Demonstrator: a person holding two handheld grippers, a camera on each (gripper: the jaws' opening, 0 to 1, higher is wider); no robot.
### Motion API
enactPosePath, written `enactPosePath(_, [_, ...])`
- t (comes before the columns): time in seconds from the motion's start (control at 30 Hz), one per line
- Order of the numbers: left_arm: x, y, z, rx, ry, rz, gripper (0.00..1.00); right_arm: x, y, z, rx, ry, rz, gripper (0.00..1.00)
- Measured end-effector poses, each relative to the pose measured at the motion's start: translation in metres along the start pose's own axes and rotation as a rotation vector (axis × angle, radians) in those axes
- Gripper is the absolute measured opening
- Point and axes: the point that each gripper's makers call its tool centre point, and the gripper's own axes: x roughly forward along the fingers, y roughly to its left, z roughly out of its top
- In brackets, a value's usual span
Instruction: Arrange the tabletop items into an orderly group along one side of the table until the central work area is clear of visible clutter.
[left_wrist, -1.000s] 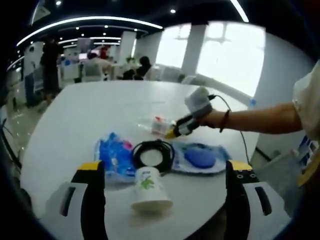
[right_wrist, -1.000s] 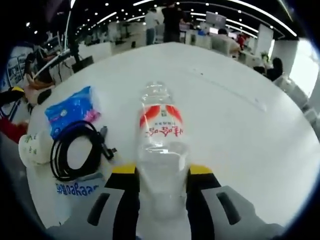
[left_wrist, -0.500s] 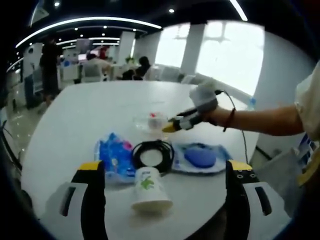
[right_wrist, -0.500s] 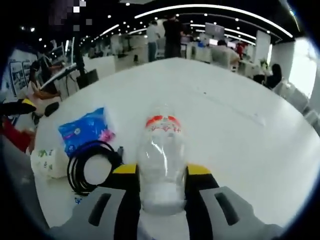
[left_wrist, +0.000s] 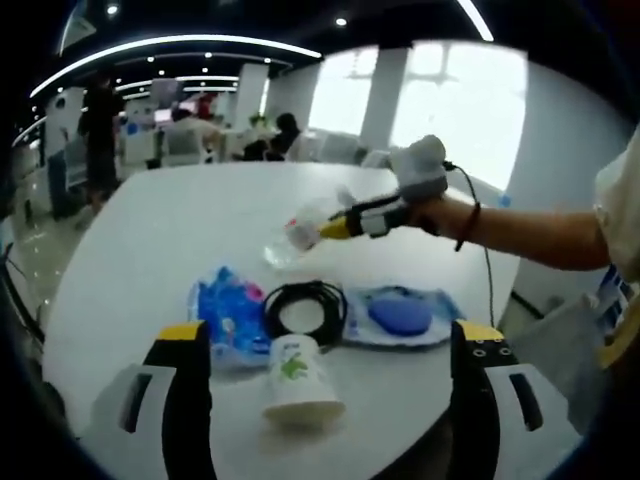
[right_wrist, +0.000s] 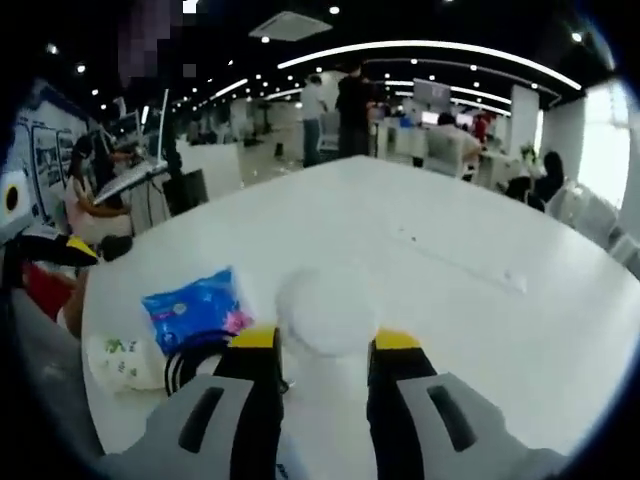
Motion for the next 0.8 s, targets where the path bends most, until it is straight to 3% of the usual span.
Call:
enactPosePath(0.27, [-0.001,0.0,0.001,0.001,-0.003,0.0,0.96,-0.002,0.009,0.015,-0.039,-0.032,0.0,0.3])
enactPosePath(0.8, [-0.001,0.001,0.001,0.002,-0.006,0.003,0.96,-0.001,0.012,0.014,-0.086,-0.023,0.013,0.32])
